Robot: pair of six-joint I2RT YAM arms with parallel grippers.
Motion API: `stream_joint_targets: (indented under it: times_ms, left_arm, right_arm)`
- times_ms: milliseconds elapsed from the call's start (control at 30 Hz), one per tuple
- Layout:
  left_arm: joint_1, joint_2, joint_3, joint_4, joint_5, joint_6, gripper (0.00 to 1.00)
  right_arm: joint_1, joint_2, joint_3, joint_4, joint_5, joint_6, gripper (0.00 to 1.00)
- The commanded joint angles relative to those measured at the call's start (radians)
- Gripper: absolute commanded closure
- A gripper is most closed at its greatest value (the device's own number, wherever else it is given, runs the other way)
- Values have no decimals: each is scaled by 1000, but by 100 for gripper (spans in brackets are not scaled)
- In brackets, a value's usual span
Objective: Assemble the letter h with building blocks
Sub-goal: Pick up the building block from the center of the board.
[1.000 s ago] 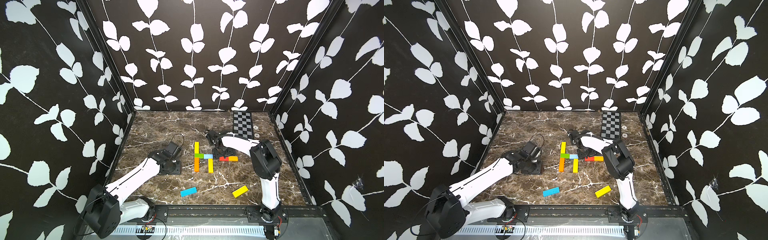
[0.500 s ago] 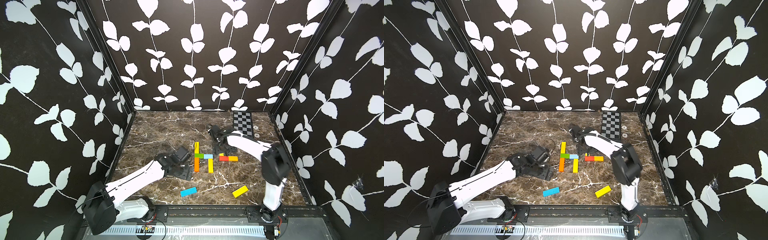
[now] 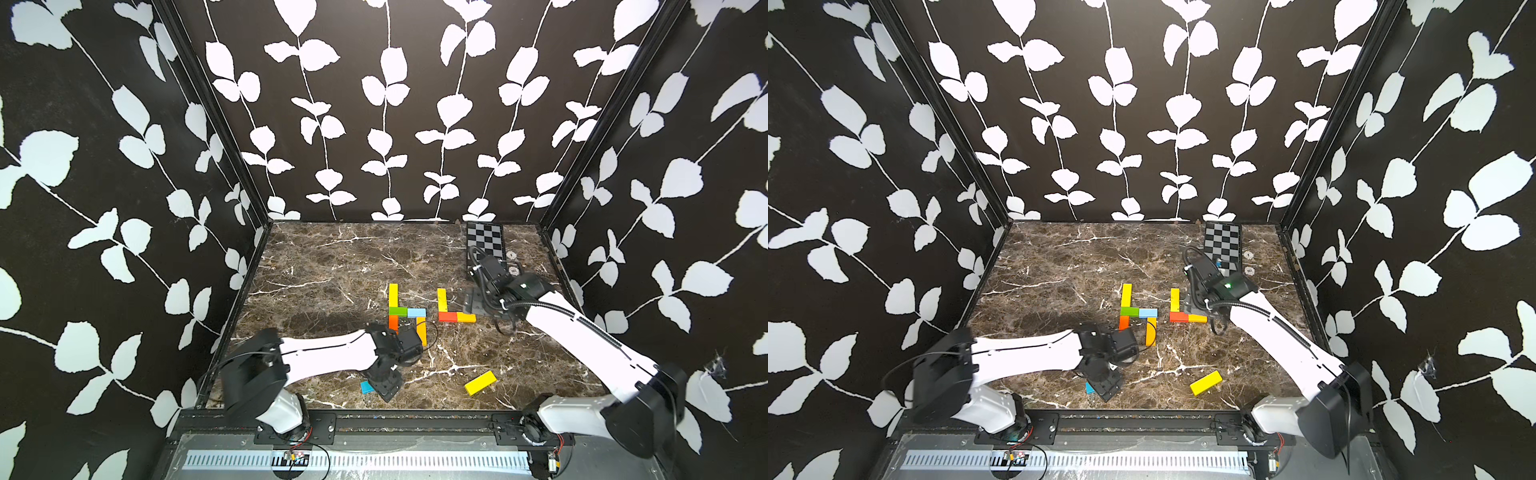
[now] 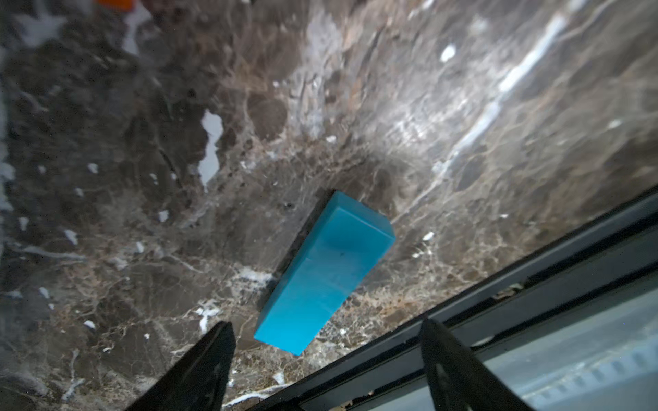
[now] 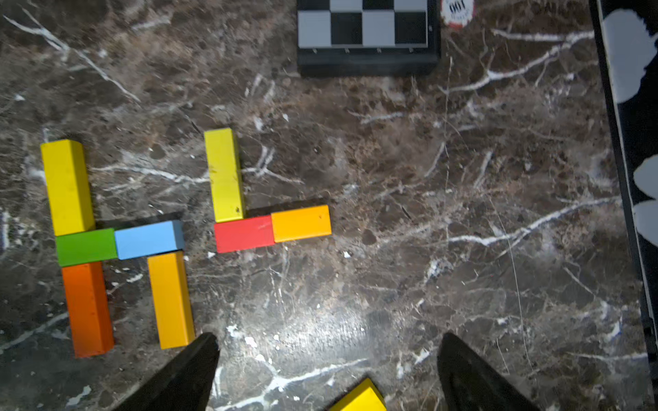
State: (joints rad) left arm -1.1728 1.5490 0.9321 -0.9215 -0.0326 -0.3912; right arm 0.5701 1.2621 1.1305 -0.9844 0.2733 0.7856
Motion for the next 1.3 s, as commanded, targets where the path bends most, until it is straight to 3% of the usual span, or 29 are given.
stream_joint_targets:
  times_ms: [0, 100, 233, 367, 533, 667, 800, 1033, 1167, 1267]
  left_arm:
    - [0, -5, 13, -26, -23, 15, 17]
    - [1, 30, 5, 3, -38, 8, 21]
    - [1, 68, -4, 34, -35, -21, 32]
    - [1, 66, -15, 50, -30, -17, 37]
    - [18, 77, -21, 64, -5, -11, 53]
    - [19, 75, -24, 65, 0, -3, 84]
    - [20, 77, 5, 29, -12, -9, 100]
    - [19, 24, 126, -47, -1, -33, 100]
    - [19, 38, 287, -46, 2, -31, 100]
    - [18, 144, 468, -17, 11, -30, 100]
  right_arm:
    - [-25, -68, -28, -24, -12, 43, 7]
    - [-42, -103, -50, -23, -32, 40, 9]
    - [-55, -122, -46, -33, -43, 36, 18]
    - [-61, -125, -24, -45, -42, 28, 26]
    - [-61, -128, -12, -48, -49, 29, 39]
    - [-65, -136, -8, -57, -45, 26, 39]
    - [-72, -138, 6, -76, -40, 18, 39]
    - [-101, -163, 38, -107, -33, 1, 37]
    - [-134, -181, 57, -145, -32, -14, 36]
    - [-165, -201, 62, -167, -32, -22, 36]
